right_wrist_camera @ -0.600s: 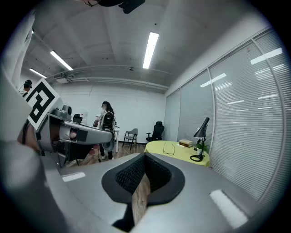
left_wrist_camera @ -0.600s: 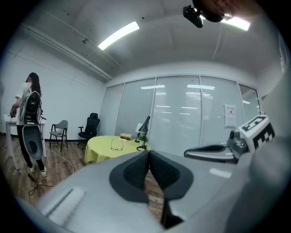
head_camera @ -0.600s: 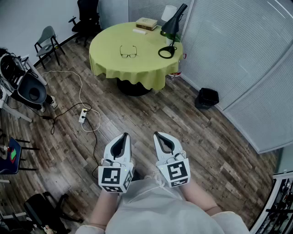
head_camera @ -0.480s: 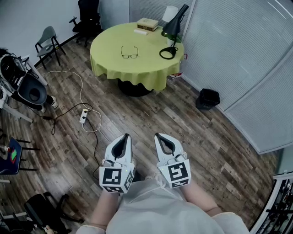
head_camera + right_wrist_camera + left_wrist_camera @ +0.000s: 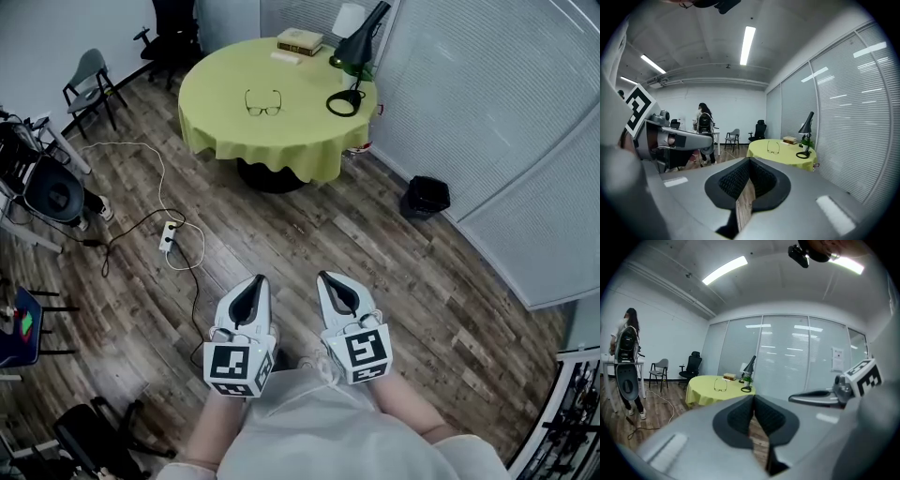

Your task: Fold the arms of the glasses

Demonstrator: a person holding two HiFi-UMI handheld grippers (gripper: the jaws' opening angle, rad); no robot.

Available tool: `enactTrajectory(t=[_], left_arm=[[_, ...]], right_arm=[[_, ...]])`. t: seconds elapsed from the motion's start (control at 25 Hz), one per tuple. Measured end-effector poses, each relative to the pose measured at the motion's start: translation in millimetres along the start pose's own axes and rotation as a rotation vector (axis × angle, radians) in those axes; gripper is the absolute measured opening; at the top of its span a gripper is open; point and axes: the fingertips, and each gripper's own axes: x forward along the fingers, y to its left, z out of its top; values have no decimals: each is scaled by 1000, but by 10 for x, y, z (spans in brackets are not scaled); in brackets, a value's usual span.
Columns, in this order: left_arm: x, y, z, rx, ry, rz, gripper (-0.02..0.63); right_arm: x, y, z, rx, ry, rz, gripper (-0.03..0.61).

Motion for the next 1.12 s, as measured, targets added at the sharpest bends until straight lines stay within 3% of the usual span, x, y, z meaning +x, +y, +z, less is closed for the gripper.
enactTrajectory(t=[0.64, 1.12], left_arm=[[731, 1285, 192, -37, 9, -42, 6], [1183, 2045, 187, -83, 22, 19, 6]], right_arm=[[1387, 39, 160, 32, 68, -46, -1], [2201, -121, 278, -26, 120, -25, 0]])
